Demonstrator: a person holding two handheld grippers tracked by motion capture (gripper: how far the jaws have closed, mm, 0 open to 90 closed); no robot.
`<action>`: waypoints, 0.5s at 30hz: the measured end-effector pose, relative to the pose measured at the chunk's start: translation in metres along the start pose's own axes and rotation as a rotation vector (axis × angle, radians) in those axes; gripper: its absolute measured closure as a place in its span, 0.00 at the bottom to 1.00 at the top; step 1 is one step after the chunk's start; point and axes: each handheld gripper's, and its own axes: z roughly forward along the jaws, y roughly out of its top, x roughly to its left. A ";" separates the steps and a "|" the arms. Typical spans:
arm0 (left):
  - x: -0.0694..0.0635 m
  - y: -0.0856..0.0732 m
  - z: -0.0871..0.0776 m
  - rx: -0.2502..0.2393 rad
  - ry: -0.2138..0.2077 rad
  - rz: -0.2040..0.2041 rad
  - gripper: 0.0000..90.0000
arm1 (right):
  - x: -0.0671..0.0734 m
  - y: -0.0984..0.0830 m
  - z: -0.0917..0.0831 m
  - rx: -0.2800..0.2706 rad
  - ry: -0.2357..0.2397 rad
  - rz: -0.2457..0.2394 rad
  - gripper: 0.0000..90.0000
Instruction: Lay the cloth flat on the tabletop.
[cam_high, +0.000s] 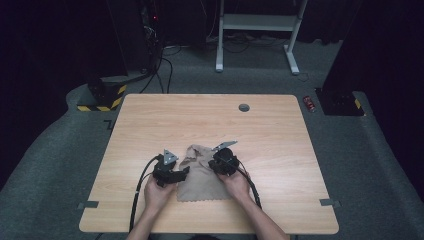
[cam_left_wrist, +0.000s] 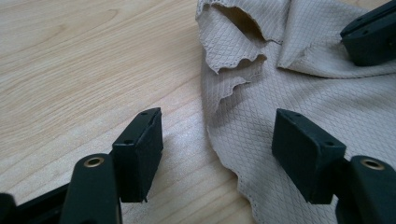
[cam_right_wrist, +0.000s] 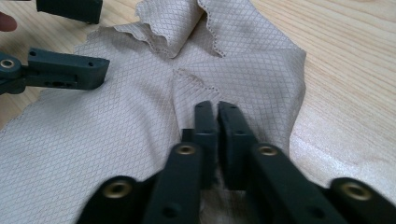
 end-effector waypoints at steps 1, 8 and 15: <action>0.000 0.000 0.000 0.000 0.000 0.000 0.38 | 0.000 0.000 -0.001 -0.002 -0.002 -0.004 0.99; 0.000 0.000 0.000 0.000 0.000 0.000 0.38 | -0.001 0.003 -0.016 -0.054 -0.013 -0.021 0.99; 0.000 0.000 0.000 -0.001 0.000 0.000 0.38 | -0.010 0.008 -0.033 -0.103 -0.052 -0.024 0.99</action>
